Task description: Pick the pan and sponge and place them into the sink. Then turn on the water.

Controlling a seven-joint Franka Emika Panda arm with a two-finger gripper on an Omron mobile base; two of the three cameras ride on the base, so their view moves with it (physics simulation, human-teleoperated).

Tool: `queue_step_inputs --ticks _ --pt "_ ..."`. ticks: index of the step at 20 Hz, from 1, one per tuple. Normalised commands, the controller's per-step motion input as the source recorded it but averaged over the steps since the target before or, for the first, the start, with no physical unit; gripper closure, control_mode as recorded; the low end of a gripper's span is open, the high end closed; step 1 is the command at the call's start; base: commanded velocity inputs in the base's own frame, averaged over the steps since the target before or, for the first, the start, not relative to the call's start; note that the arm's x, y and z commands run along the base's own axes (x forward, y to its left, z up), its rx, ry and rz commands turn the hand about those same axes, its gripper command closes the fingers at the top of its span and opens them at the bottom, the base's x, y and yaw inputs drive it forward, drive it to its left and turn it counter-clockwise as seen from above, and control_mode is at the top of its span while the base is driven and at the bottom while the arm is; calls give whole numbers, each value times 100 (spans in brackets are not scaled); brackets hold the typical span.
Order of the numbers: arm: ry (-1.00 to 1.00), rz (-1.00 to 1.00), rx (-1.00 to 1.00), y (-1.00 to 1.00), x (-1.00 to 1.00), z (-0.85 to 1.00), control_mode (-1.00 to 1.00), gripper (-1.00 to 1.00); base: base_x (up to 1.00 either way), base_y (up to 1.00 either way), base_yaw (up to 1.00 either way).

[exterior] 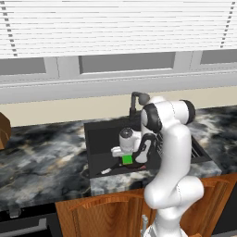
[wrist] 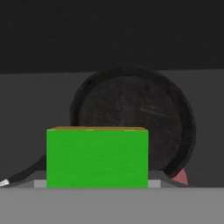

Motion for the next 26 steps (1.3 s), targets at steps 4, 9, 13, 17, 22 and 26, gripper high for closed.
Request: queue_step_inputs --ticks 4,9,13,17,22,26 --pt "-3 -1 -2 0 16 -29 -100 100 0 0 0" --pt "-3 -2 0 0 14 -28 -100 100 0 0 0" --pt "-1 -2 0 1 8 -35 -100 100 0 0 0" --pt "0 -4 0 1 17 -28 -100 100 0 0 0" --pt "0 -5 0 3 22 -21 -100 100 0 0 0" --pt "-1 -5 0 6 24 -21 -100 100 0 0 0"
